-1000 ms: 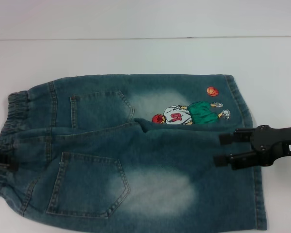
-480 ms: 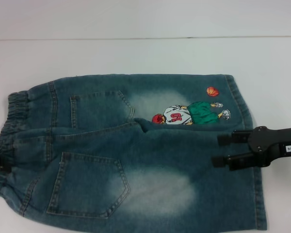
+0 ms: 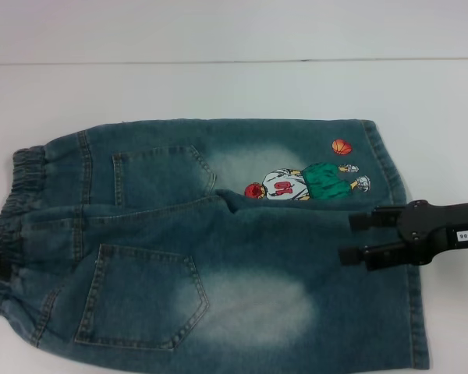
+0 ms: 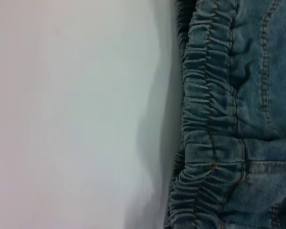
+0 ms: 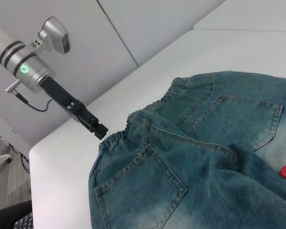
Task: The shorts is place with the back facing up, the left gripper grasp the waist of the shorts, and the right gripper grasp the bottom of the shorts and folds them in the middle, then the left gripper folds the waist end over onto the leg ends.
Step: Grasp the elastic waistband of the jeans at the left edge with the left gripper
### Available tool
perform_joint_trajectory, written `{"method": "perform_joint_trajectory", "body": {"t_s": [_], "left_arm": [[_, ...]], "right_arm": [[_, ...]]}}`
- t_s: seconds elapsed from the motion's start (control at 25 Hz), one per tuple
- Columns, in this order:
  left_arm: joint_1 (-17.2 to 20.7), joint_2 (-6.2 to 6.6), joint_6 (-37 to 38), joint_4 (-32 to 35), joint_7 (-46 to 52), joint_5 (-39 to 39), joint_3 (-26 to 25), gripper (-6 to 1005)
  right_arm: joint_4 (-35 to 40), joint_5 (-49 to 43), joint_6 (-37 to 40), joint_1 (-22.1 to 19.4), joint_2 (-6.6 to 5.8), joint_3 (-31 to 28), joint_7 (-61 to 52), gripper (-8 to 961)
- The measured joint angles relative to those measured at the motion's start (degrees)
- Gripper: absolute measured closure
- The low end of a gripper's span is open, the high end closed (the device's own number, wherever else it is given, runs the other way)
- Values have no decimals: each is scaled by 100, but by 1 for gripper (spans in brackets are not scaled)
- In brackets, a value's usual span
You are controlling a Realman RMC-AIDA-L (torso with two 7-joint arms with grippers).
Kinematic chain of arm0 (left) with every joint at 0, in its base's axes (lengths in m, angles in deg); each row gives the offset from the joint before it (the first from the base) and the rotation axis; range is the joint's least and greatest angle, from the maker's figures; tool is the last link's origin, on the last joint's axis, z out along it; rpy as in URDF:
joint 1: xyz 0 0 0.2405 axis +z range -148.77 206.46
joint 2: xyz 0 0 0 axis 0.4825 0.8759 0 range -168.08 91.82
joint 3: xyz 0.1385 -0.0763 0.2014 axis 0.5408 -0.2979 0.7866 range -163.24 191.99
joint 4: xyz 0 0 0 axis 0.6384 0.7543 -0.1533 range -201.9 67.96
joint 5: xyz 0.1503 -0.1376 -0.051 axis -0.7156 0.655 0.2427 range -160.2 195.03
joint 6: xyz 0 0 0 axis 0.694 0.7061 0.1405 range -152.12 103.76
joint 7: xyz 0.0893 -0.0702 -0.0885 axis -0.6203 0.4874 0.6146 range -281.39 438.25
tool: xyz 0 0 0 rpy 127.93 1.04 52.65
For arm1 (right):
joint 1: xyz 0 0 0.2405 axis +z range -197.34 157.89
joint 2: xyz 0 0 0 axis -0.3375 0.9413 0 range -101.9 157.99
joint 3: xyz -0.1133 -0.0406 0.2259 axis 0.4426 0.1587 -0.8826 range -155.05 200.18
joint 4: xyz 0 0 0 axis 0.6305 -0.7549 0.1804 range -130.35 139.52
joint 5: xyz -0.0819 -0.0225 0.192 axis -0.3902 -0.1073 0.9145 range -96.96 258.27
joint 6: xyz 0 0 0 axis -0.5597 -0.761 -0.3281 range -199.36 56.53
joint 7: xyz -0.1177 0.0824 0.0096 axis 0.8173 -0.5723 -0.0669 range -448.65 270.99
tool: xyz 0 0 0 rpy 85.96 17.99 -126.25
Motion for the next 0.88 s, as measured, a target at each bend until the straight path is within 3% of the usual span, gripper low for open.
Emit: {"method": "perform_joint_trajectory", "body": {"t_s": [0.88], "left_arm": [[-72, -42, -96, -244, 2, 4, 308, 71]], "right_arm": [[3, 21, -119, 46, 18, 0, 0, 8]]}}
